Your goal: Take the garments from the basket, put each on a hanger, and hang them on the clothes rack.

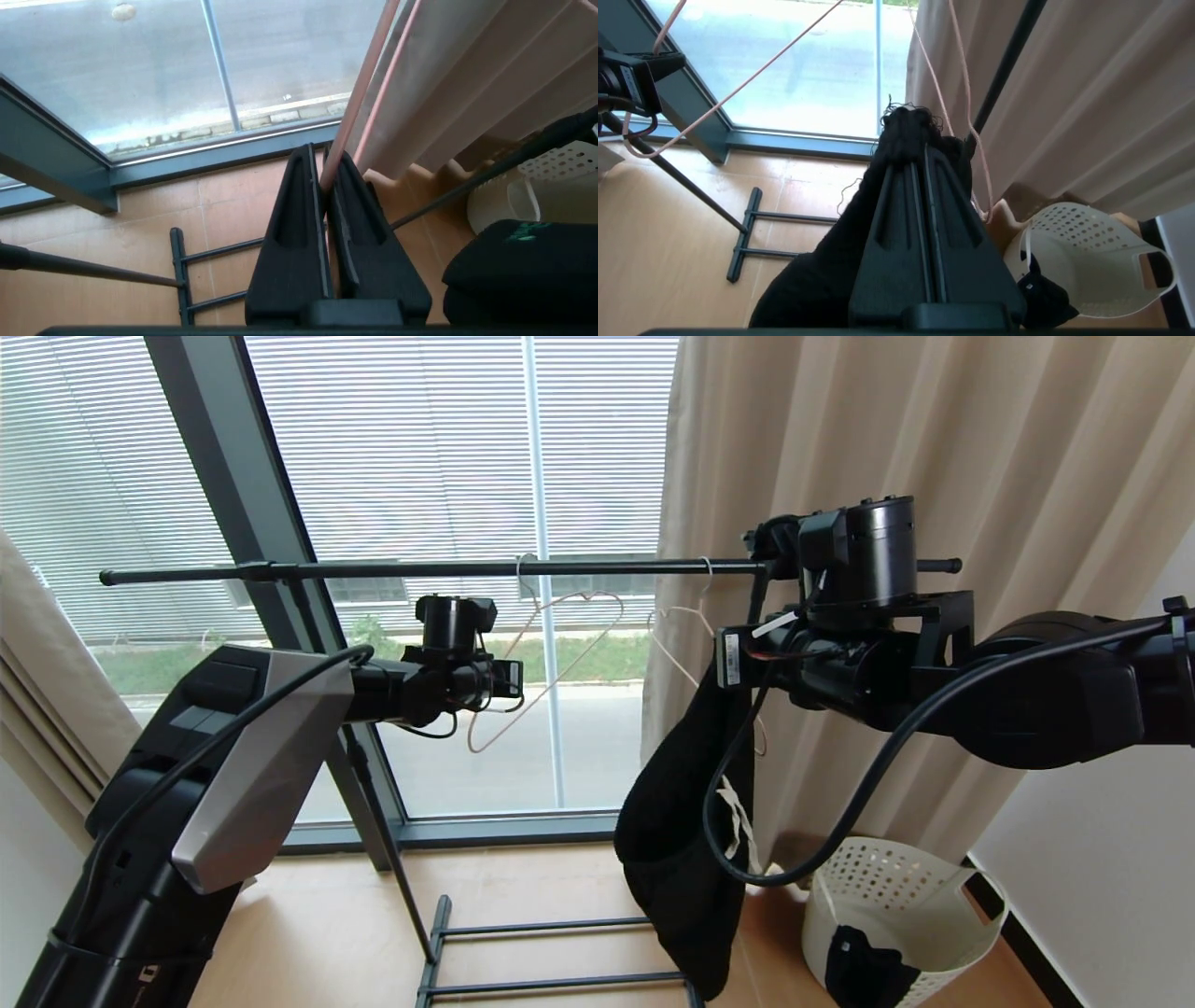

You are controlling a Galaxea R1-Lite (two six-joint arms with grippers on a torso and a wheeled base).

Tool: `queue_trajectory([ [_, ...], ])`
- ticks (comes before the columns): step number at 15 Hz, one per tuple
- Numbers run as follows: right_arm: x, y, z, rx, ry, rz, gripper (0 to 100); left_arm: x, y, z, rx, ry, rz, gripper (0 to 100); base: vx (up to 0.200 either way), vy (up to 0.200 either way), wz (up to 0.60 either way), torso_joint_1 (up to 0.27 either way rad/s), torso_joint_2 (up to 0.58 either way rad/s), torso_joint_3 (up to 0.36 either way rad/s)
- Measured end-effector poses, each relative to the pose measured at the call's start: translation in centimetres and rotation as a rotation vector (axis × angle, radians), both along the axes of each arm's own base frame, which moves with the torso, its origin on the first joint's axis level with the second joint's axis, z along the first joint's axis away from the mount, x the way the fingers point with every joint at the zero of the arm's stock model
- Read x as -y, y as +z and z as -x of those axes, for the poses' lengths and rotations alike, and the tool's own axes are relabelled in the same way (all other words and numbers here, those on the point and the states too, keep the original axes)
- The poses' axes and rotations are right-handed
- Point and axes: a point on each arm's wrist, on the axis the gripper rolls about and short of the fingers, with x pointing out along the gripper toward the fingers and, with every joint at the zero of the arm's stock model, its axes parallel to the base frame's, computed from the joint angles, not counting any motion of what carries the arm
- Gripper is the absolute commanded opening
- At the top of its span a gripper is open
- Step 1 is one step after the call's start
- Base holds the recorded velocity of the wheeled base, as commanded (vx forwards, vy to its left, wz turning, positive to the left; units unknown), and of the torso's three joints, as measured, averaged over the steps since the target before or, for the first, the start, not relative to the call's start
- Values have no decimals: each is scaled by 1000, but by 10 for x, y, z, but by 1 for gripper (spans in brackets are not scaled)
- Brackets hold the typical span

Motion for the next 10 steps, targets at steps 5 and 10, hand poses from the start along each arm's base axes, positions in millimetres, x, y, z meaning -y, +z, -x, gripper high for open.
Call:
queue_trajectory([
  [5,0,0,0,1,0,-1,0,2,10,2,21,-3,10,0,0,0,0,0,0,0],
  [10,0,0,0,1,0,0,0,7,24,8,56,-10,18,0,0,0,0,0,0,0],
])
